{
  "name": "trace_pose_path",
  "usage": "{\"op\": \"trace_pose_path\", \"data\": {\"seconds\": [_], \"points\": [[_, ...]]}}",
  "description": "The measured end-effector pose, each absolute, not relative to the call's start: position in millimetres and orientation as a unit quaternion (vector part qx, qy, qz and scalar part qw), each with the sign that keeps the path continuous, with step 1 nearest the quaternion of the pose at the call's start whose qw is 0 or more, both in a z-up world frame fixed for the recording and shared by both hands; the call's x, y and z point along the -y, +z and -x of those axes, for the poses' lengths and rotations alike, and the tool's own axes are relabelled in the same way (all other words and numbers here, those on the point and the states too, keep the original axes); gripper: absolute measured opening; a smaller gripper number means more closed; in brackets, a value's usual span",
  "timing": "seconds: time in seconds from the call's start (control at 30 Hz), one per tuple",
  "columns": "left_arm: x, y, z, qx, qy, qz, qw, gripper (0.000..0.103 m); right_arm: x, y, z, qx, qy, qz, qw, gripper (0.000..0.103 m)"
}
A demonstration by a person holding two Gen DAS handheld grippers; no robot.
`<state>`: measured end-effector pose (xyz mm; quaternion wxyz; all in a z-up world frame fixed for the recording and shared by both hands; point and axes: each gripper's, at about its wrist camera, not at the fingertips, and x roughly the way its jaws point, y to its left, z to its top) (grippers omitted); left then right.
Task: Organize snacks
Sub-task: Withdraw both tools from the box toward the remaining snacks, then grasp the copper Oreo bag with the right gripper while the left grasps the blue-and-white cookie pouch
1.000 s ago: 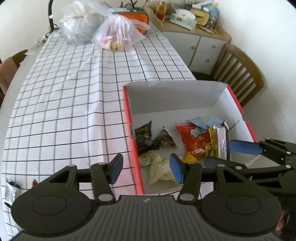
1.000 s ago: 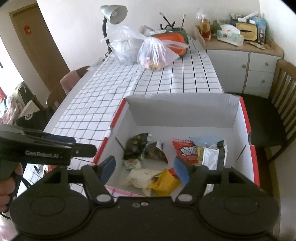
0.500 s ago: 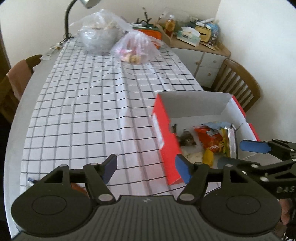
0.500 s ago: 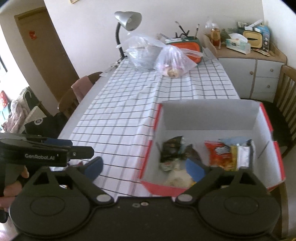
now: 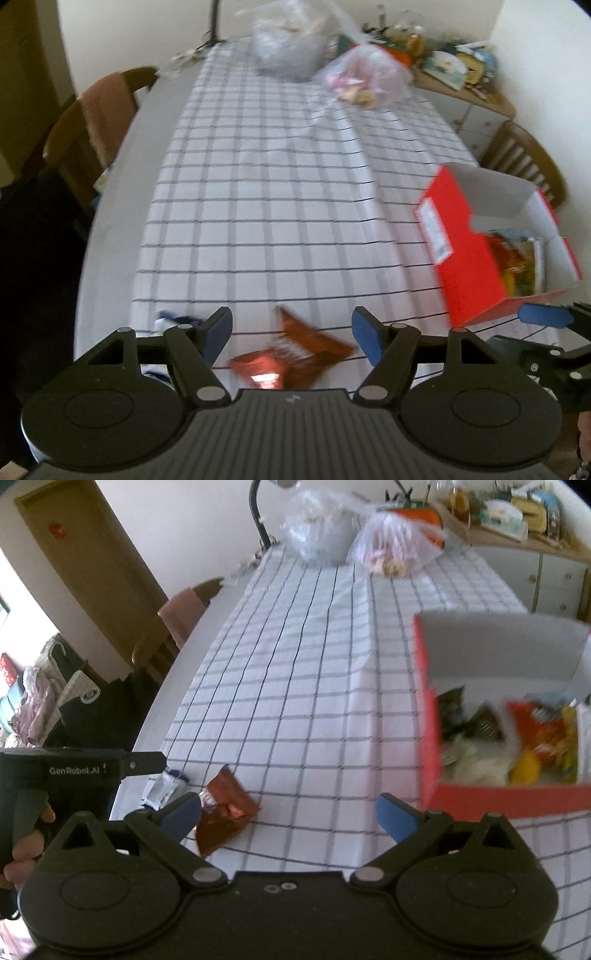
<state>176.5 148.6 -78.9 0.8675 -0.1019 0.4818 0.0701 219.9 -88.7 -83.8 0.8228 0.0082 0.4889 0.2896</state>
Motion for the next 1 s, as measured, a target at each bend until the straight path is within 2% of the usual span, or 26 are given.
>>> {"op": "trace_pose_path", "data": {"seconds": [0.47, 1.0], "points": [[-229.1, -139.2, -172.2, -0.534, 0.103, 0.098, 0.833, 0.071, 4.5, -151.0, -231.5, -0.587, 0.168, -0.080, 0.788, 0.100], [-238.3, -192.9, -197.5, -0.582, 0.090, 0.080, 0.804, 0.071, -37.3, -198.4, -244.0, -0.636, 0.084, -0.098, 0.761, 0.095]]}}
